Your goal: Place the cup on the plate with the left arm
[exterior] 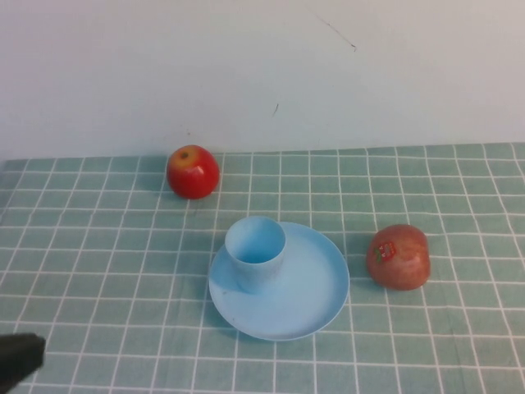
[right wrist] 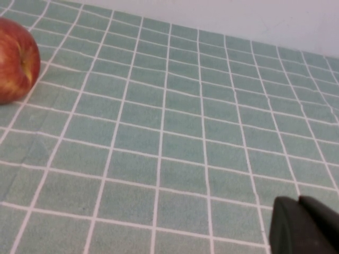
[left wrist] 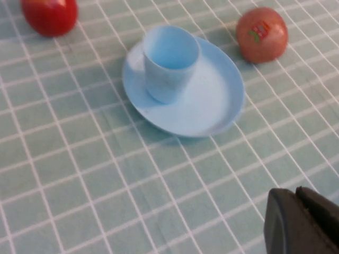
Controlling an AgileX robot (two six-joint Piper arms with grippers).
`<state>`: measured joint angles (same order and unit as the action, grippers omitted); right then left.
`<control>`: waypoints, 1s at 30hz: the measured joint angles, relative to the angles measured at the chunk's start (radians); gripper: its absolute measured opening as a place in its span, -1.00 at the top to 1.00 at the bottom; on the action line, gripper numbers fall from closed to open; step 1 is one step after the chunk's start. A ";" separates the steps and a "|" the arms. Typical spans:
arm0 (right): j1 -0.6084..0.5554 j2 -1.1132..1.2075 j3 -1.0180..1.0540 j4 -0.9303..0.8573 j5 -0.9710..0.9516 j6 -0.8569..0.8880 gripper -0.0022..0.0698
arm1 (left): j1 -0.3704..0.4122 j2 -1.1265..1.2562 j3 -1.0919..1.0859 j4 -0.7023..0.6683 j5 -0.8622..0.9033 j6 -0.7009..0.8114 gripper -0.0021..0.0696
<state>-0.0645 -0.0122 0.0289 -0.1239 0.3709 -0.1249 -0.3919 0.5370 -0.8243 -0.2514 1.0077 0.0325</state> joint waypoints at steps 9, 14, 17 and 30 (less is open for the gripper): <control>0.000 0.000 0.000 0.000 0.000 0.000 0.95 | 0.272 -0.230 0.316 0.026 -0.451 0.013 0.94; 0.000 0.000 0.000 0.000 0.000 0.000 0.95 | 0.357 -0.362 0.560 0.026 -0.611 0.013 0.94; 0.000 0.000 0.000 0.000 0.000 0.000 0.95 | 0.375 -0.419 0.692 0.026 -0.670 0.013 0.94; 0.000 0.000 0.000 0.000 0.000 0.000 0.95 | 0.393 -0.547 0.846 0.010 -0.660 0.013 0.94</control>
<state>-0.0645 -0.0122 0.0289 -0.1239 0.3709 -0.1249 0.0016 -0.0102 0.0213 -0.2416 0.3478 0.0453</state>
